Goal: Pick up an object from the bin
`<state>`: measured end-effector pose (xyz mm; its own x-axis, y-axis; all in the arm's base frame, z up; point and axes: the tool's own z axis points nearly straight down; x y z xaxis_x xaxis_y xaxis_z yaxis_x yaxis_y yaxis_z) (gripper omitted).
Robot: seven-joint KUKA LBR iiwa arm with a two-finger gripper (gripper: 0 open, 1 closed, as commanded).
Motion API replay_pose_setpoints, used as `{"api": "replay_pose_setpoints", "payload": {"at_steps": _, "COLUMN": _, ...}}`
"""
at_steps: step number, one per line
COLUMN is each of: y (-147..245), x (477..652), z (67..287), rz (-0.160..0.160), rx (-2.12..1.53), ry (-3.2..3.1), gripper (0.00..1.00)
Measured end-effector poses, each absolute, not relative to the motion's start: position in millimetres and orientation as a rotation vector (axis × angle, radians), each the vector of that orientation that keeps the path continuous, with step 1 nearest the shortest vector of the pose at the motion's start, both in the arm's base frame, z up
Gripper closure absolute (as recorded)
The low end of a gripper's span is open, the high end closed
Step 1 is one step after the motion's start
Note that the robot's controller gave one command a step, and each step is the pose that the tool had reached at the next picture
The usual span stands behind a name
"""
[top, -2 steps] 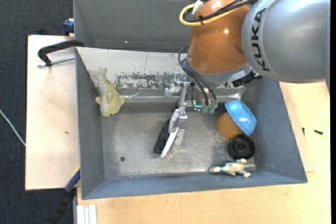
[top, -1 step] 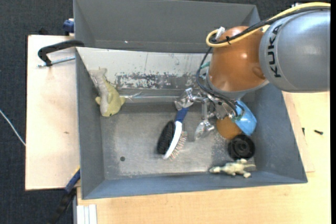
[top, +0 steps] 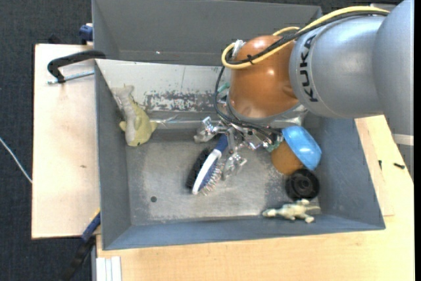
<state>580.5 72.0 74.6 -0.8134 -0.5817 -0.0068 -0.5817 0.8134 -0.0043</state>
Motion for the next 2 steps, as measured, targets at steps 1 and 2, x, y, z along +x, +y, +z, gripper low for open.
{"api": "replay_pose_setpoints", "payload": {"at_steps": 1, "y": 71, "x": 580.9, "z": 78, "rz": -0.005, "rx": -0.959, "ry": 2.992, "gripper": 1.0}}
{"api": "replay_pose_setpoints", "payload": {"at_steps": 2, "y": 38, "x": 559.6, "z": 282, "rz": -0.004, "rx": -0.88, "ry": 3.002, "gripper": 1.0}}
